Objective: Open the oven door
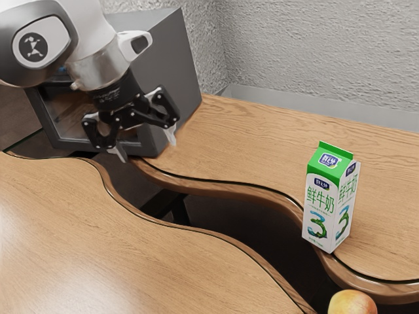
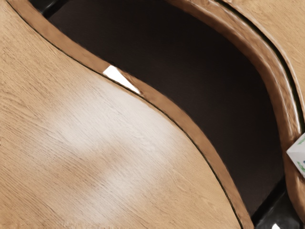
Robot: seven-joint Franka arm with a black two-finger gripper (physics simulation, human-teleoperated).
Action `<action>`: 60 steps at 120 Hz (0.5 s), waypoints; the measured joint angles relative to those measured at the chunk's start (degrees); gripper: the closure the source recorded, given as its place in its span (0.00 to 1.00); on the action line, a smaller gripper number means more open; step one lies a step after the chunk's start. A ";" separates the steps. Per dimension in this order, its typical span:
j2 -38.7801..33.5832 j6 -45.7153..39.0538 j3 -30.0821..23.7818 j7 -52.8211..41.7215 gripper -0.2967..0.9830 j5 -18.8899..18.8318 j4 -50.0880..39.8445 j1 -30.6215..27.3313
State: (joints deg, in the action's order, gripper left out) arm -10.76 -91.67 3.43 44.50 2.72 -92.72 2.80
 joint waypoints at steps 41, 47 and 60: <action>23.47 -14.91 0.16 34.16 0.23 0.54 24.43 -19.80; 24.51 -16.69 -1.26 36.54 0.23 0.70 26.37 -23.91; 23.27 -19.36 -13.08 40.37 0.23 -0.36 24.86 -39.44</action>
State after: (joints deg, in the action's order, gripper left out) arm 12.51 -111.02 -9.65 84.87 2.36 -67.86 -36.64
